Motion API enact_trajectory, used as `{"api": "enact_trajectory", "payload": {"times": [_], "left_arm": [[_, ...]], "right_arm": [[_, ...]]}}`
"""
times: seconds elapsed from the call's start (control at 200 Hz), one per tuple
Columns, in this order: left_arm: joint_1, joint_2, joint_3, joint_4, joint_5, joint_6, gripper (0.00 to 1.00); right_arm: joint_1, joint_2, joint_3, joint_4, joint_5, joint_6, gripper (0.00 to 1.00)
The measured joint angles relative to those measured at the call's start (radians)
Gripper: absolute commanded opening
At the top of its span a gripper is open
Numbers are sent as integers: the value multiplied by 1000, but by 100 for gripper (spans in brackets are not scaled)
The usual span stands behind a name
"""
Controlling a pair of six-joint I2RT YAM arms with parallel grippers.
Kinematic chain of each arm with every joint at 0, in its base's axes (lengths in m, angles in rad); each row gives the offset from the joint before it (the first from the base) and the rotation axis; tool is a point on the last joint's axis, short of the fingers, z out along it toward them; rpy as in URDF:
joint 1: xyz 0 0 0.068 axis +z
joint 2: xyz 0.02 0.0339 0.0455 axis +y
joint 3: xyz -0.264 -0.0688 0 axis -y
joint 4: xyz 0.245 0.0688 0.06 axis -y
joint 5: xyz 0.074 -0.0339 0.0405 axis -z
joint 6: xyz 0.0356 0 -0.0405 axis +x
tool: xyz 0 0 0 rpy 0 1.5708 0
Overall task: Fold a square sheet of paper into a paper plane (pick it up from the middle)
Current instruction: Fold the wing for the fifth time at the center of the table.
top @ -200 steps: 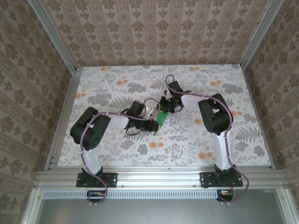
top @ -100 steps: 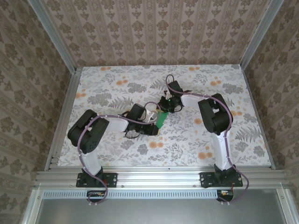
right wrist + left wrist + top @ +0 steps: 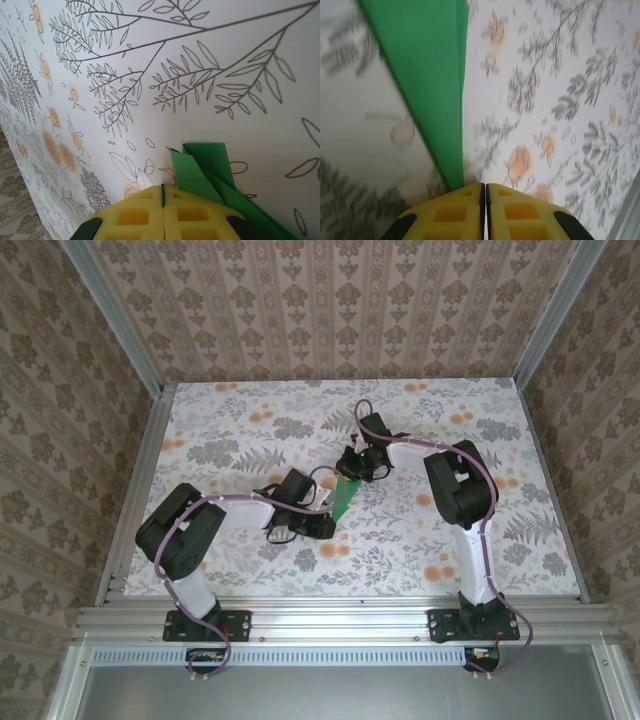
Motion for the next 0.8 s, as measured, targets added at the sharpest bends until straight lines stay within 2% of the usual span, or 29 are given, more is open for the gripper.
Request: {"api": "enact_trajectory", "payload": {"times": [0.125, 0.255, 0.48, 0.8], "left_arm": [[-3, -62, 6, -72, -6, -9, 16], [2, -84, 55, -63, -33, -39, 15], [16, 27, 170, -21, -65, -80, 11], [16, 109, 177, -49, -73, -84, 10]], "right_arm": [[0, 0, 0, 0, 0, 0, 7], [0, 1, 0, 0, 0, 0, 7], [0, 2, 0, 0, -1, 0, 7], [0, 3, 3, -2, -1, 0, 7]]}}
